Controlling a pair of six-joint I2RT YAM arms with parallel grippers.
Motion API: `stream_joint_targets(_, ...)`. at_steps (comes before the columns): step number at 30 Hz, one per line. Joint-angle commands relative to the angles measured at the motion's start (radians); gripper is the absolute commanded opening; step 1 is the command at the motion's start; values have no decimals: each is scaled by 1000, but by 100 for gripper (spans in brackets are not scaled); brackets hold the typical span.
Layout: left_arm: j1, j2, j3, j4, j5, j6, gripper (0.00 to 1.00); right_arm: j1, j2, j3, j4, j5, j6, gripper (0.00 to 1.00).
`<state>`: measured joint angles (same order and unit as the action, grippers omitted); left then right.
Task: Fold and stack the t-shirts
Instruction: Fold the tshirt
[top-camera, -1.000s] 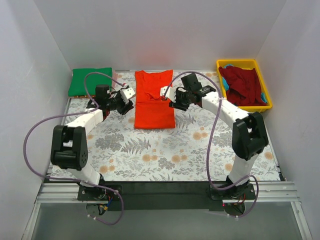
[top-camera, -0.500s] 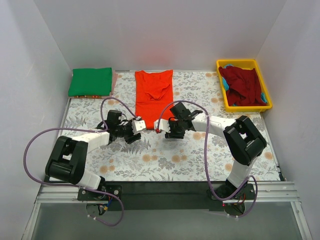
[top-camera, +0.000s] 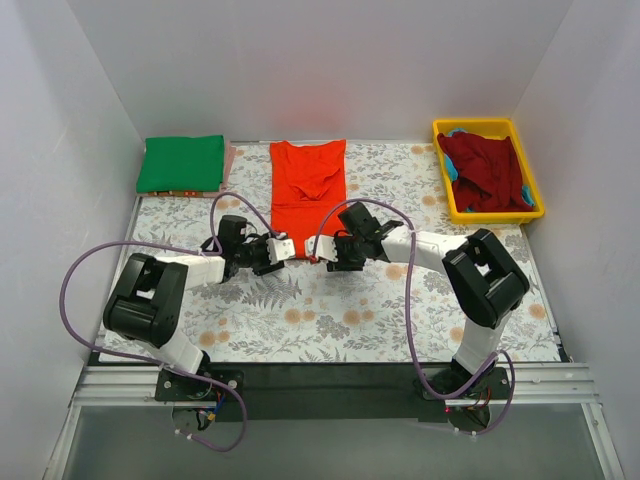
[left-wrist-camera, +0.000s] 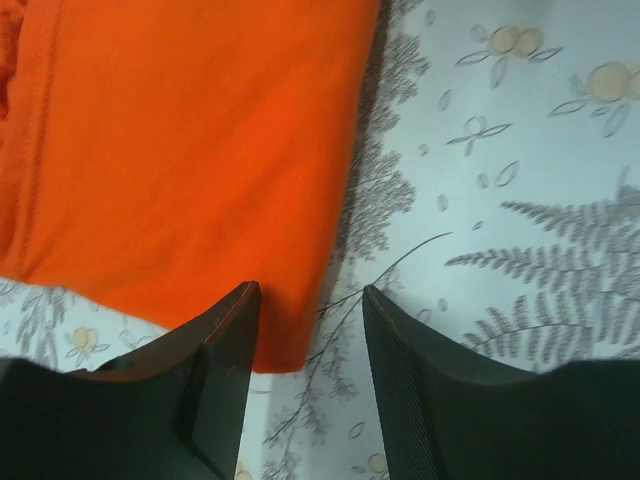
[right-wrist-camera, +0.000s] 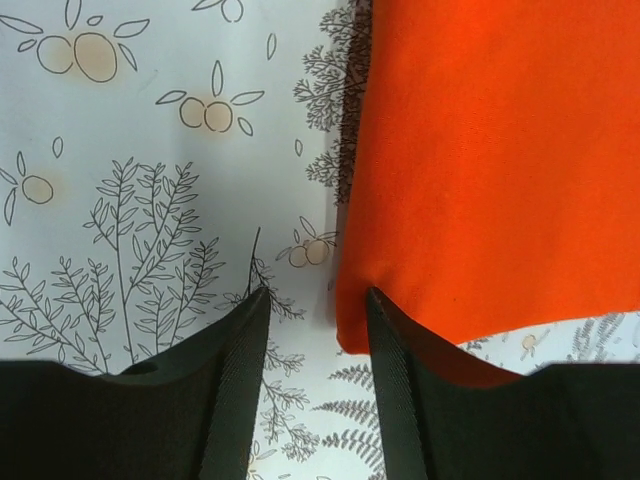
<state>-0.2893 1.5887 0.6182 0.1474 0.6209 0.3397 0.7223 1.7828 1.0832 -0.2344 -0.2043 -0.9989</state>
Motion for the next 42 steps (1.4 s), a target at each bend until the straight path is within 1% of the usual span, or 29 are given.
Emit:
stream_joint_targets(1, 1, 31, 31, 15, -19, 50, 44, 6, 44, 29, 24, -4, -23, 50)
stream_joint_targets(4, 1, 34, 32, 18, -18, 59, 43, 6, 70, 35, 26, -4, -23, 45)
stream_joint_targets(5, 2, 36, 32, 17, -12, 59, 40, 5, 78, 37, 27, 8, -24, 42)
stream_joint_targets(7, 1, 37, 34, 8, -9, 65, 37, 0, 99, 43, 30, 16, -21, 40)
stream_joint_targets(8, 1, 42, 35, 1, -7, 64, 33, -6, 105, 44, 38, 14, -17, 37)
stream_joint_targets(10, 1, 45, 41, -6, -9, 62, 29, -11, 121, 53, 38, 20, -14, 29)
stream_joint_targets(11, 1, 47, 41, -11, -7, 58, 24, -12, 124, 57, 38, 23, -12, 17)
stream_joint_targets(13, 4, 50, 44, -17, -1, 55, 20, -14, 132, 61, 37, 25, -6, 10)
stream_joint_targets(14, 7, 50, 43, -20, 3, 51, 18, -15, 130, 58, 35, 22, -3, 3)
stream_joint_targets(15, 10, 42, 41, -20, 10, 48, 12, -15, 127, 58, 35, 19, -1, 1)
stream_joint_targets(17, 16, 27, 40, -22, 36, 27, 6, -18, 107, 60, 20, -4, 6, 1)
stream_joint_targets(18, 21, 14, 41, -25, 43, 15, 1, -20, 98, 66, 4, -13, 9, 1)
stream_joint_targets(19, 21, -11, 41, -32, 66, 6, 0, -20, 75, 72, -31, -32, 20, 1)
stream_joint_targets(22, 21, -77, 66, -133, 103, 2, 0, -21, 24, 110, -101, -78, 66, 1)
stream_joint_targets(23, 21, -93, 74, -200, 120, 4, 0, -21, 14, 119, -120, -87, 83, 1)
stream_joint_targets(24, 21, -107, 92, -231, 128, 5, 0, -21, 3, 144, -138, -98, 95, 1)
stream_joint_targets(25, 21, -128, 98, -261, 132, 5, 0, -21, -19, 155, -185, -122, 117, 1)
stream_joint_targets(27, 21, -186, 113, -350, 157, 7, 0, -21, -61, 167, -224, -145, 138, 1)
stream_joint_targets(28, 21, -206, 115, -423, 169, 15, 0, -21, -78, 164, -261, -173, 157, 1)
stream_joint_targets(30, 10, -272, 111, -477, 178, 21, 0, -20, -111, 159, -304, -202, 172, 1)
stream_joint_targets(35, -10, -410, 23, -563, 180, -13, 0, -17, -236, 95, -388, -273, 243, 1)
stream_joint_targets(36, -16, -462, 17, -581, 191, -14, 0, -14, -279, 75, -399, -285, 249, 1)
stream_joint_targets(38, -37, -513, 12, -675, 204, -8, 0, 8, -330, 2, -427, -319, 249, 1)
stream_joint_targets(39, -48, -565, 17, -719, 212, 4, 0, 20, -386, -24, -434, -328, 249, 1)
stream_joint_targets(40, -59, -587, 23, -830, 239, 37, 0, 37, -413, -51, -456, -336, 247, 1)
stream_joint_targets(42, -88, -637, 40, -937, 272, 64, 0, 98, -489, -106, -489, -348, 244, 1)
